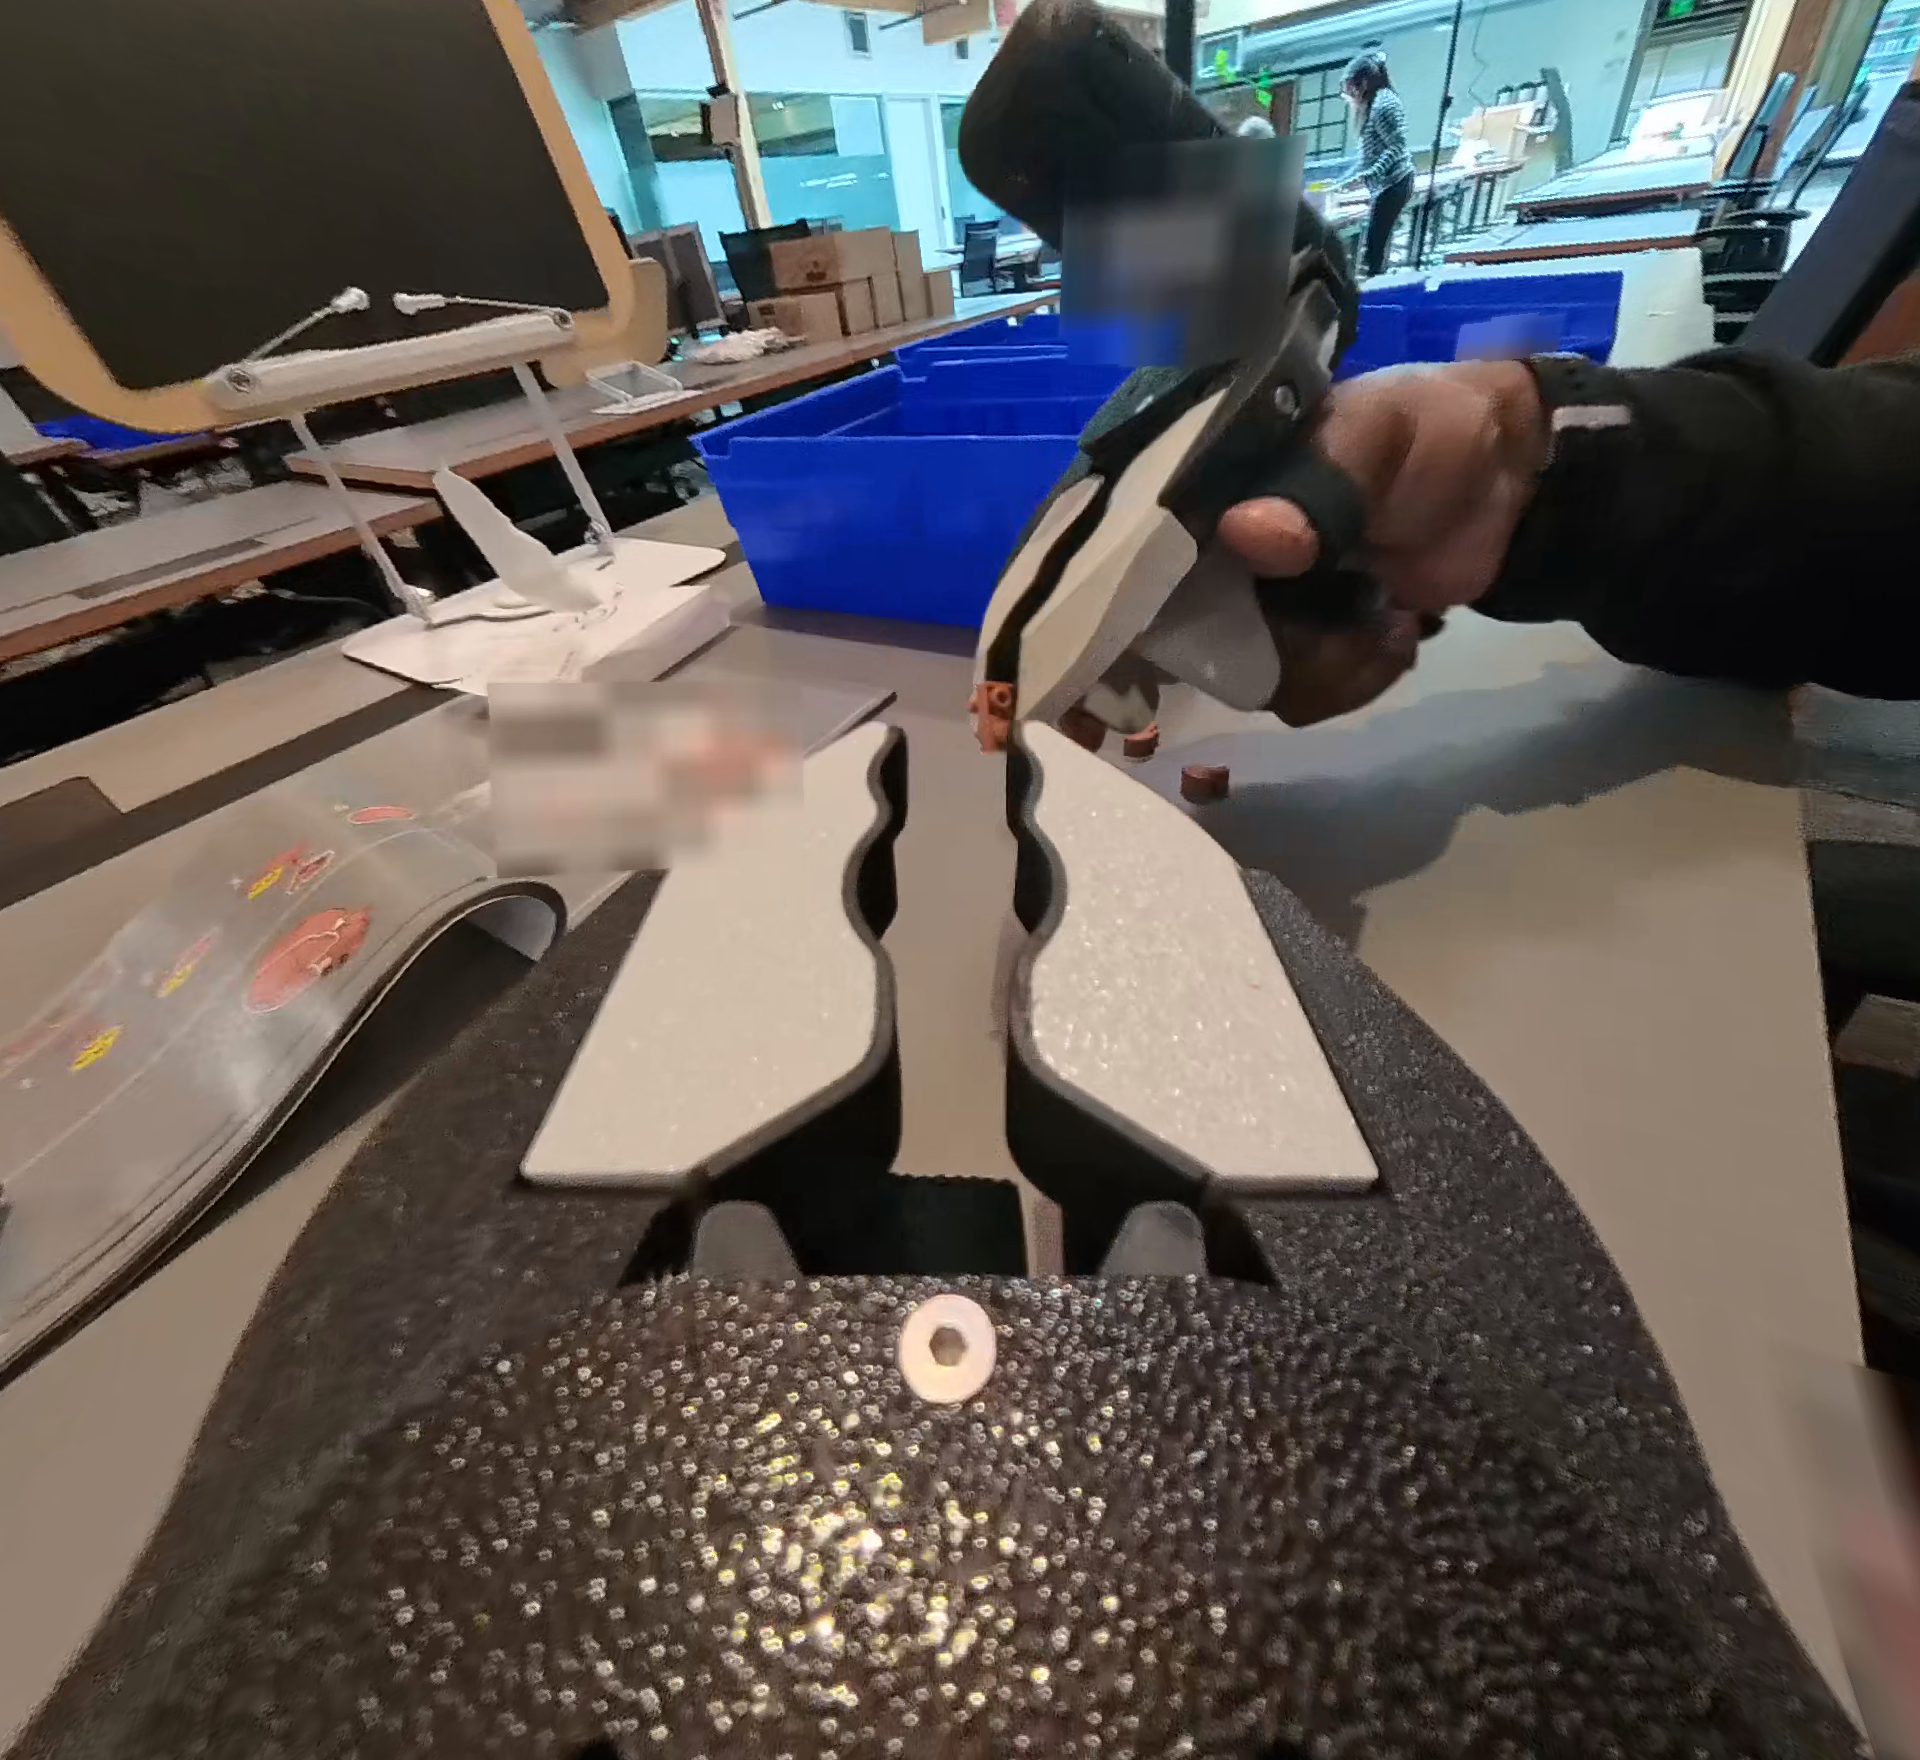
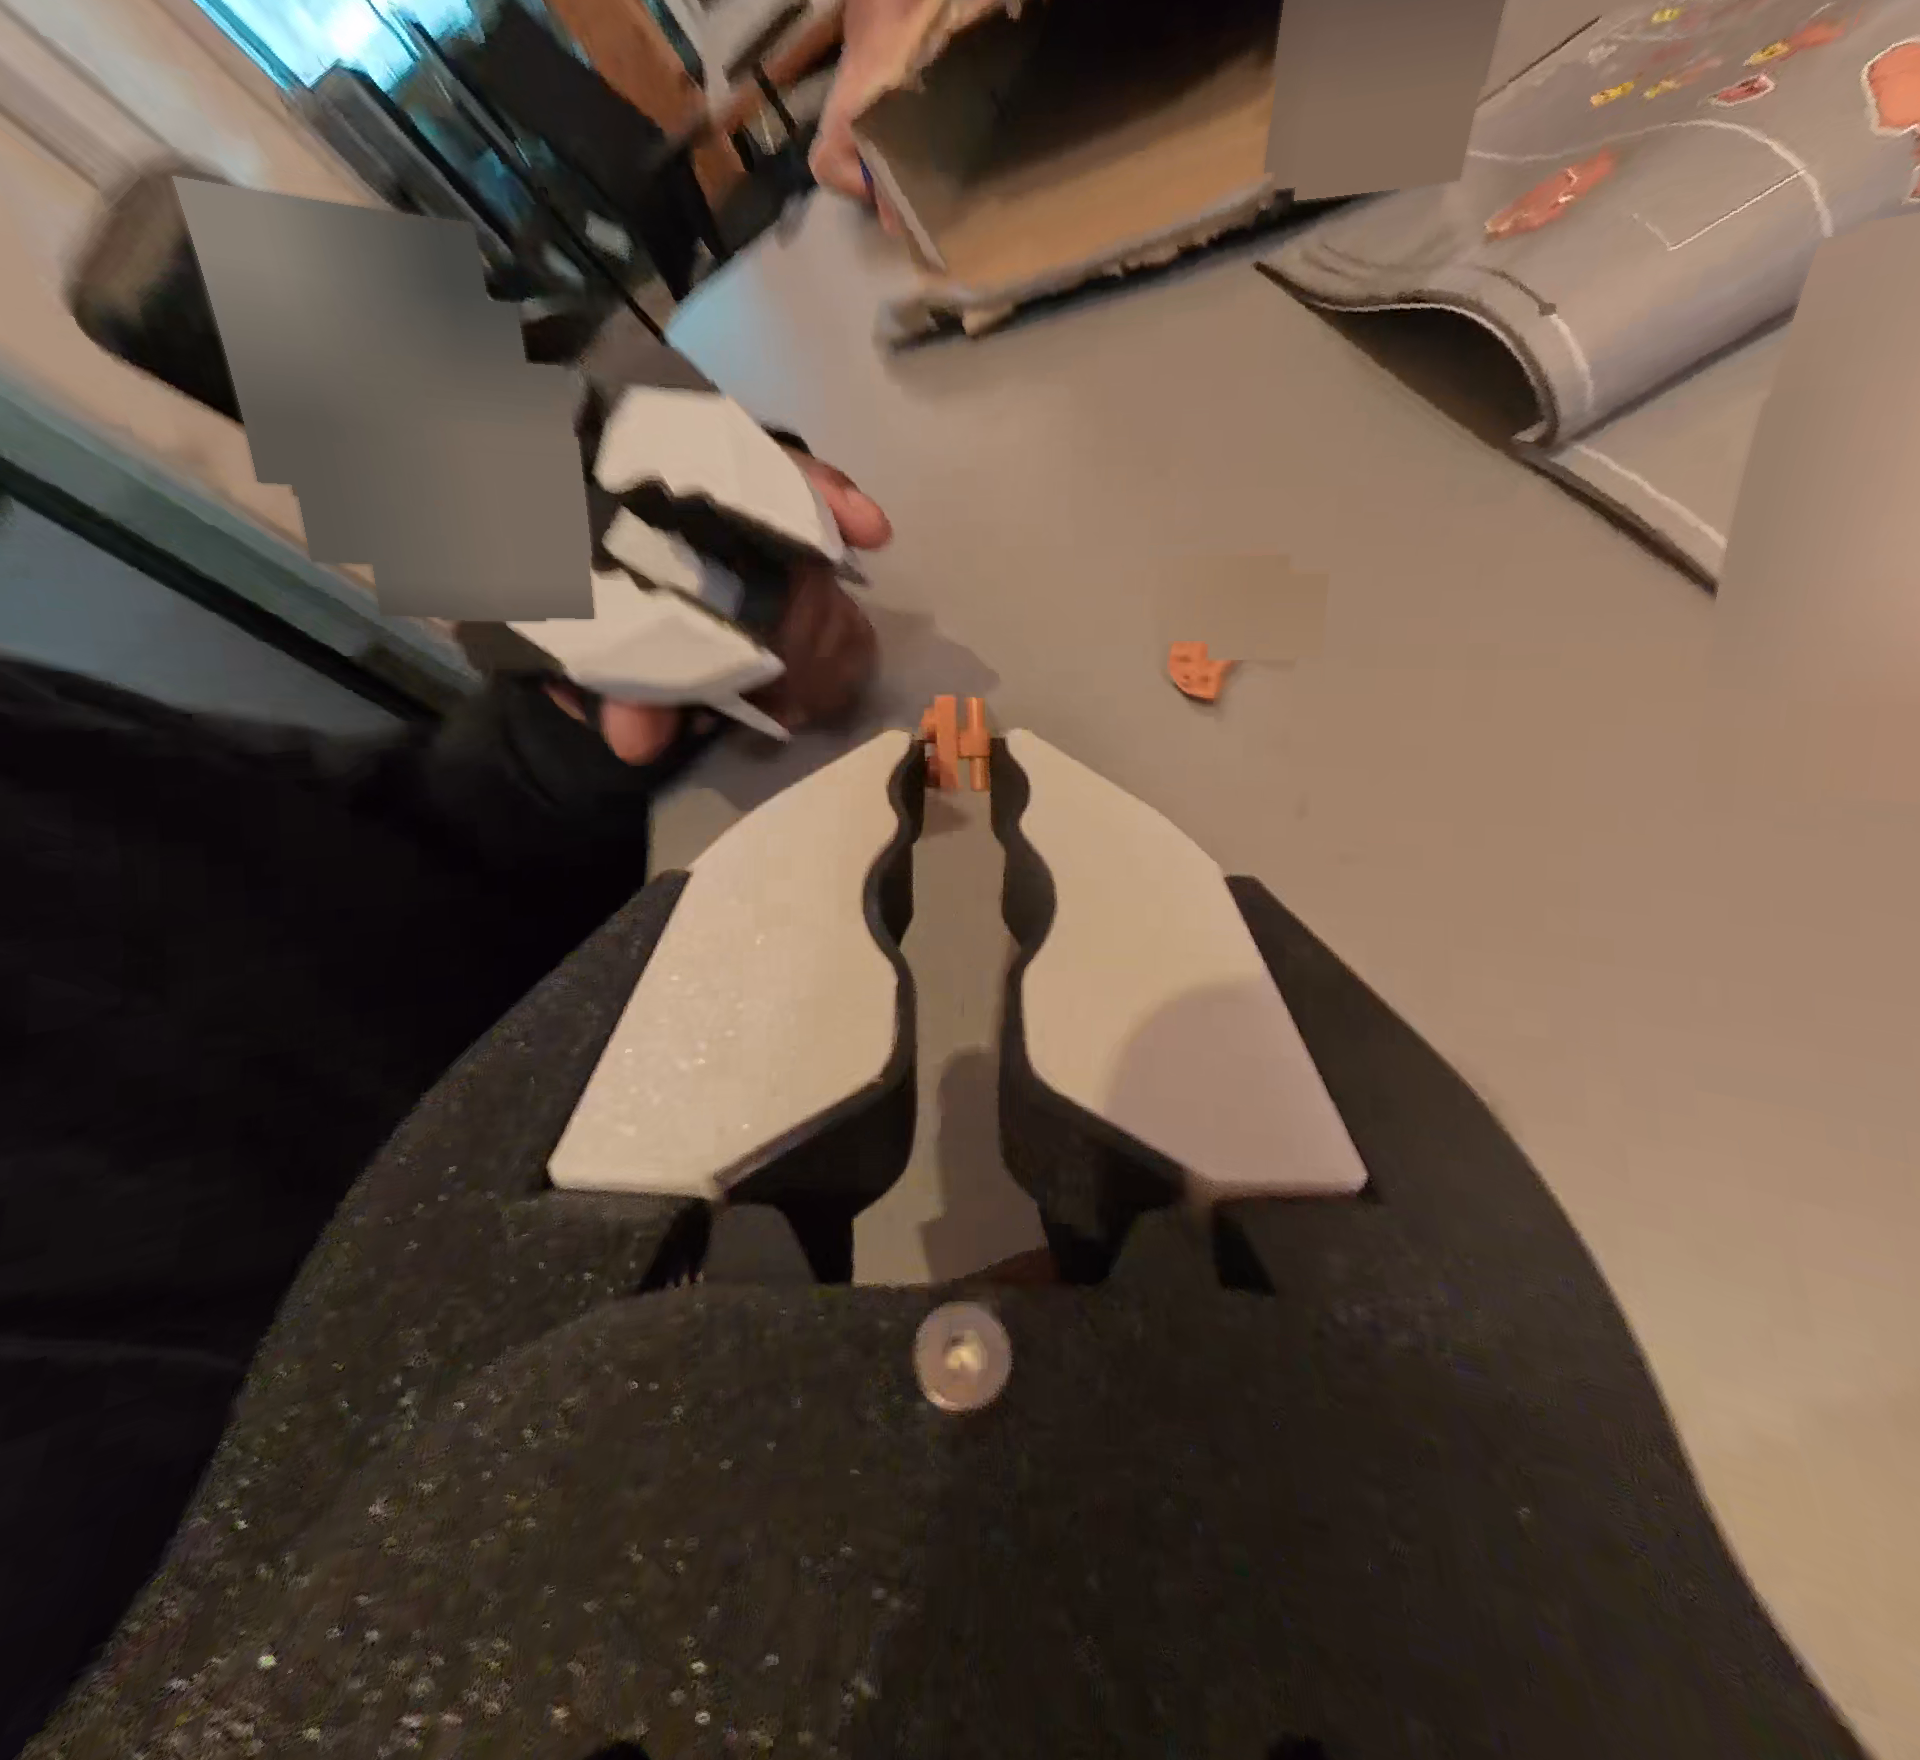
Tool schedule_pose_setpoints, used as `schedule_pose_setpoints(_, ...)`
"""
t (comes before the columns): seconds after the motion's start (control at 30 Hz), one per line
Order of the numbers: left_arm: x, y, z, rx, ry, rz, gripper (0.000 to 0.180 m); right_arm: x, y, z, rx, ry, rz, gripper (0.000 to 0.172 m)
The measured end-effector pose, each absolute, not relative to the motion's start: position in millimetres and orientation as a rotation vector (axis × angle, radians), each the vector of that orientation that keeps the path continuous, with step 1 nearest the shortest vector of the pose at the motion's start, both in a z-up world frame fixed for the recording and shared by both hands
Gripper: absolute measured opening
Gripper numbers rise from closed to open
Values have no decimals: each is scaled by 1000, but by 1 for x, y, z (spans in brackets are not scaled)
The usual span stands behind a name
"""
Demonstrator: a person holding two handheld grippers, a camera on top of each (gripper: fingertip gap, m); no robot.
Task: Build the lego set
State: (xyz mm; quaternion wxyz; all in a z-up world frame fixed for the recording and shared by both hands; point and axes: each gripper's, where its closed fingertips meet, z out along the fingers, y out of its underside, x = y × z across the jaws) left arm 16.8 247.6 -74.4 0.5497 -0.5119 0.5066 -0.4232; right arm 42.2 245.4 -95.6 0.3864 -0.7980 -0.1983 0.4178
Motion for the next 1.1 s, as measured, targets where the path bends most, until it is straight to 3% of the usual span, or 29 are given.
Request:
schedule_pose_setpoints(0.43, 23, 240, -78, -1069, 1219, -691, 27, 19, 242, -78, -1921, -200, 1407, 11)
schedule_pose_setpoints(0.97, 21, 241, -82, -1085, 1241, -664, 16, 9, 241, -84, -1933, -212, 1415, 11)
schedule_pose_setpoints(1.1, 20, 240, -84, -1125, 1258, -728, 16, 12, 241, -89, -1946, -342, 1268, 19)
